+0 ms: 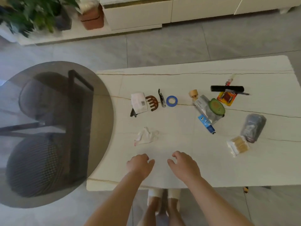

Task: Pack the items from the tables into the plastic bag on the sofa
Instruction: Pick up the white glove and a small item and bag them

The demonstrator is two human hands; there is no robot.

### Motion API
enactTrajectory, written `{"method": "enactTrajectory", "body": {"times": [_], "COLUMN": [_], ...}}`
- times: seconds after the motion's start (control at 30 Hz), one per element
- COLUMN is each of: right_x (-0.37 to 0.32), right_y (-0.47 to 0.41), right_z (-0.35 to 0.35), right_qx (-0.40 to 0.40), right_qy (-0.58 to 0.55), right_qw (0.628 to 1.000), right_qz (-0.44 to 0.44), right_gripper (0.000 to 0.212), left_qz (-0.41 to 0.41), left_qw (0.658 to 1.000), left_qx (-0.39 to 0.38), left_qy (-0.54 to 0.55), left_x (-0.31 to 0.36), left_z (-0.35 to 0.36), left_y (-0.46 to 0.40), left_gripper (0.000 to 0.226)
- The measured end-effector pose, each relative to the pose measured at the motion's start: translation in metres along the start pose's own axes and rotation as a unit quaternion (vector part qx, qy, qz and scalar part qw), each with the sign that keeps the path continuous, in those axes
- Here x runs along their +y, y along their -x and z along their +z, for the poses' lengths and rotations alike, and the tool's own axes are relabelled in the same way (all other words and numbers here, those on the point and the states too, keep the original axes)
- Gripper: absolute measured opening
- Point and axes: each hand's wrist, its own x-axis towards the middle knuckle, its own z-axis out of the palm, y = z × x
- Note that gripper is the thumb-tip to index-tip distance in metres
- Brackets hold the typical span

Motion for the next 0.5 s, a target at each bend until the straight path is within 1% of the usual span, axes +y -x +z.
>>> {"method": "enactTrajectory", "body": {"times": [0.2,0.37,0.5], "right_x": [-0.003,-0.013,-0.022], "right_y": [-0.044,-0.085,-0.119], "right_z": [0.0,0.002,0.002], "right_qx": [-0.03,-0.034,-0.03], "right_qy": [0.074,0.113,0.119], "right_qw": [0.996,0.991,0.99], "right_qz": [-0.036,-0.062,-0.073], "right_gripper": [0.046,0.046,0.047], "left_qz": [-0.035,-0.006,0.021], "left_qw": [0.998,0.995,0.993], "left_qx": [0.023,0.054,0.082], "left_qy": [0.056,0.081,0.083], "left_x": [-0.013,-0.016,-0.016], "left_z": [0.004,0.0,-0.006], "left_y": [-0.022,-0.06,-0.094], "left_gripper": [0.047,0.049,0.055]}}
